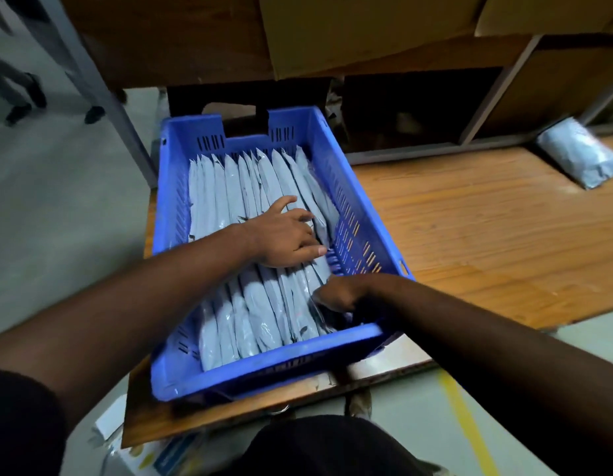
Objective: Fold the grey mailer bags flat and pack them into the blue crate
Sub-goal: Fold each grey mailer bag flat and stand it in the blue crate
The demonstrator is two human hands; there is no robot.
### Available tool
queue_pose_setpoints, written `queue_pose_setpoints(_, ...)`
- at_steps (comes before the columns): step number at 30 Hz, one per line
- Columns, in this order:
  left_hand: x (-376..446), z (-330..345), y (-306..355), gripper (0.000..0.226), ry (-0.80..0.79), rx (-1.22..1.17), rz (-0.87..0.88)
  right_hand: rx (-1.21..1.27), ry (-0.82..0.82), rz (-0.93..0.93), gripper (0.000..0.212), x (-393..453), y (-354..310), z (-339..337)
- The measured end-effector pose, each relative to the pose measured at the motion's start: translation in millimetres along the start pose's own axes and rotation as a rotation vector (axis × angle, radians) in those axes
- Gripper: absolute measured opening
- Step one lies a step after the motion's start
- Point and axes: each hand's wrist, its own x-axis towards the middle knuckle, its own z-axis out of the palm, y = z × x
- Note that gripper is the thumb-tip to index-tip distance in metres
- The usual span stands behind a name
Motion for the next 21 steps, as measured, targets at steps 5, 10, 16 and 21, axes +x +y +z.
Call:
queue_pose_setpoints(5, 0, 4, 2, 0.056, -0.074, 0.027, -0.044, 0.145, -0.019, -0.004, 0.029, 8, 0, 8)
queue_pose_setpoints(10, -9, -10, -3, 0.042, 0.013, -0.055, 0.031, -0.042, 0.172, 0.016, 0.043, -18, 0, -7)
queue_pose_setpoints(16, -21, -38, 4, 0.033, 0.518, -0.194, 0.065, 0.095, 0.763, -0.397, 0.053, -59, 31, -10)
queue_pose_setpoints(21, -1, -68, 35, 0.033, 0.677, -0.31, 0.002, 0.42, 1.057, -0.606, 0.041, -77, 63, -26)
